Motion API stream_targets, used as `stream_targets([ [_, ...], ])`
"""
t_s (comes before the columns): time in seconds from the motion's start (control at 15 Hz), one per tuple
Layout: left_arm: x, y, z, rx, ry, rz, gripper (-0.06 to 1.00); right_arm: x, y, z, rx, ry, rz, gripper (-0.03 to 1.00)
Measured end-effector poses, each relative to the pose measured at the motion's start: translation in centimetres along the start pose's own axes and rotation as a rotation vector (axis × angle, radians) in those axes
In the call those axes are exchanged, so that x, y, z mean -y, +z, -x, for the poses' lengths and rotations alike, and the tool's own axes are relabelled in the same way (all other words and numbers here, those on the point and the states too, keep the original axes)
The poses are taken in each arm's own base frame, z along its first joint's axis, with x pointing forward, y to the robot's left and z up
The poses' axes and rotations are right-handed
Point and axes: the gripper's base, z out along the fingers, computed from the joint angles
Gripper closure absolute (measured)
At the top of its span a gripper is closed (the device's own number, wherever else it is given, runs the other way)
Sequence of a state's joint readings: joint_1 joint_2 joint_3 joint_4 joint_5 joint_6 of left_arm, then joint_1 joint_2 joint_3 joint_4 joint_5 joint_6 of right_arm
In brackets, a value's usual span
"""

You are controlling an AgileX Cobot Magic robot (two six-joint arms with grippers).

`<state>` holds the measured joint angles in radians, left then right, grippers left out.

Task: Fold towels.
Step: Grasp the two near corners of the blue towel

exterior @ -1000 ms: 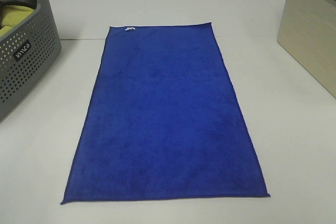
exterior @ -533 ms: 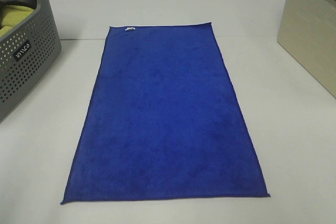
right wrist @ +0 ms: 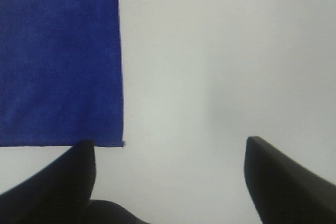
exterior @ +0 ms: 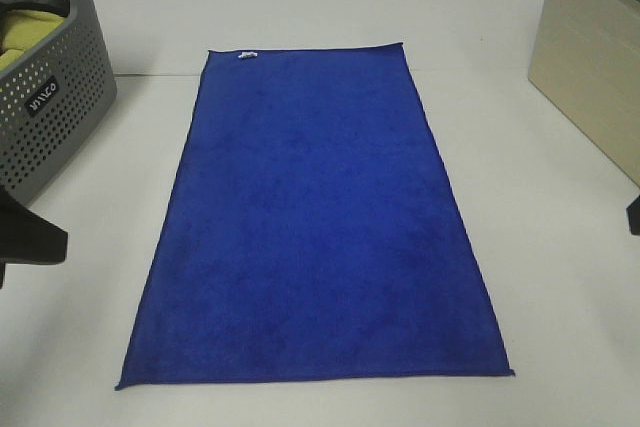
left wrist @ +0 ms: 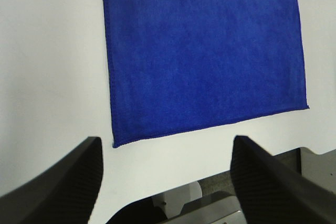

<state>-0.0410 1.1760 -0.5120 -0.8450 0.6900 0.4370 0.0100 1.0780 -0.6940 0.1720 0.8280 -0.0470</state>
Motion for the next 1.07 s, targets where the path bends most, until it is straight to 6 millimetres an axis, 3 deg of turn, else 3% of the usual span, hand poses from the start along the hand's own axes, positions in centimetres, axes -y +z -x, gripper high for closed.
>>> stream_targets([
  [0.33, -2.5, 5.4, 1.1, -0.084, -0.059, -0.001, 0.29, -0.3, 6.6, 1.3, -0.169, 0.044, 0.103, 0.23],
  [0.67, -4.8, 10.0, 1.1, -0.119, -0.099, -0.03, 0.29, -0.4, 12.3, 1.2, -0.276, 0.092, 0.184, 0.23],
  [0.87, -6.0, 12.1, 0.4, -0.156, -0.114, -0.032, 0.29, 0.0, 14.8, 0.5, -0.355, 0.105, 0.18, 0.24],
  [1.07, -5.6, 13.6, 0.0, -0.171, -0.125, -0.127, 0.29, 0.0, 16.8, -0.1, -0.388, 0.113, 0.207, 0.25],
])
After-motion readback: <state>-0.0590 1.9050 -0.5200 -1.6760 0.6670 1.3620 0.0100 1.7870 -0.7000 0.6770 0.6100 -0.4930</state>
